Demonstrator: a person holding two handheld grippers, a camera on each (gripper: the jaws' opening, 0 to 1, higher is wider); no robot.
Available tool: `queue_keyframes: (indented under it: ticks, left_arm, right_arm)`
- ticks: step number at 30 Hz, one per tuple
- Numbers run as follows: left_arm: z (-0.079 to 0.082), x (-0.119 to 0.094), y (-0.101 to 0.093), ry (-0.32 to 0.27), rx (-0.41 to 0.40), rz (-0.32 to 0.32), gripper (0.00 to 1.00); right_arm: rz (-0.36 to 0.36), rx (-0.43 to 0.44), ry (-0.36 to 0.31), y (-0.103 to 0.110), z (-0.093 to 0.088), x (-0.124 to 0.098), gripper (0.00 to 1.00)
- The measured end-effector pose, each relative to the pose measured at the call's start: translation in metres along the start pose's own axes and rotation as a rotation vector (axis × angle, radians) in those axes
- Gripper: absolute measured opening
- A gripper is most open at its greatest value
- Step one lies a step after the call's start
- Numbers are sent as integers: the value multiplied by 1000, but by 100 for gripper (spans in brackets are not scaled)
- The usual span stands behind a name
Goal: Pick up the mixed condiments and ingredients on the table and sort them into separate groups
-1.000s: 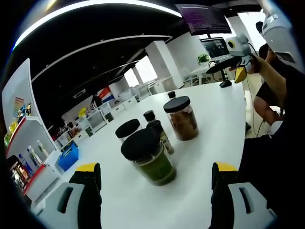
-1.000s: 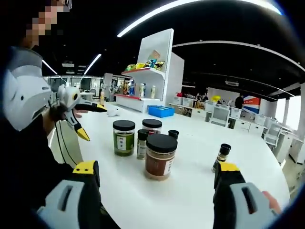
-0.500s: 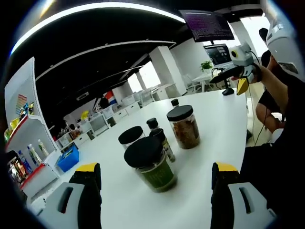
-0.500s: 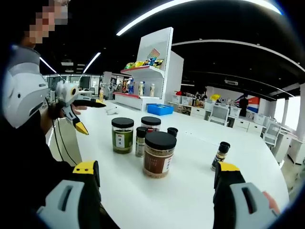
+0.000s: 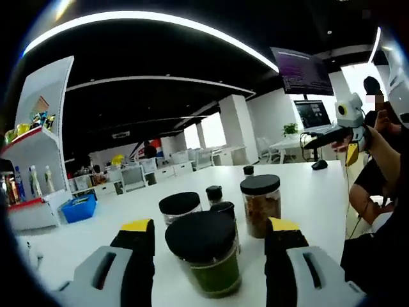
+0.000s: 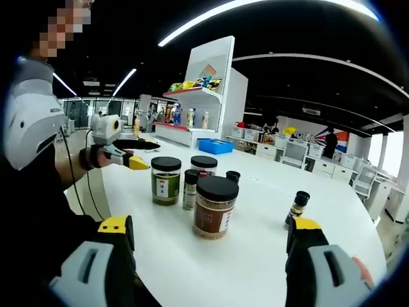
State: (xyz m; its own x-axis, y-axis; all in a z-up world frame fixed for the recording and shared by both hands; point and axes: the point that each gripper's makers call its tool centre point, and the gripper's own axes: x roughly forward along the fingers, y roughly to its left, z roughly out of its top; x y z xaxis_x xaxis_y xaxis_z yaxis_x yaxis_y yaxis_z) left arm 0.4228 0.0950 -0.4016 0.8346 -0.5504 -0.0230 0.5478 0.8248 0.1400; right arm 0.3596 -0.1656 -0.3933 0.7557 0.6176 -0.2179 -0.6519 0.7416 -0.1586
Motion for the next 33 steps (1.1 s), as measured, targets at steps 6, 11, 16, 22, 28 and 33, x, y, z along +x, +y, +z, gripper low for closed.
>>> queue_keyframes:
  ticks: [6, 11, 16, 22, 28, 33]
  left_arm:
    - [-16, 22, 7, -16, -79, 28, 83]
    - [-28, 32, 19, -20, -98, 84, 83]
    - [-33, 35, 19, -34, -126, 89, 74]
    - [-33, 36, 12, -61, -151, 71, 61]
    - [-32, 35, 11, -76, -157, 100, 59]
    - [-31, 32, 14, -92, -155, 117, 59]
  right_arm:
    - [-9, 4, 8, -1, -3, -2, 96]
    - [-16, 4, 13, -2, -5, -3, 96]
    - [-17, 5, 11, -2, -5, -2, 96]
    - [-20, 10, 23, -5, -9, 0, 95]
    - [-16, 12, 27, -4, -10, 2, 94]
    - [-23, 10, 41, -6, -14, 2, 93]
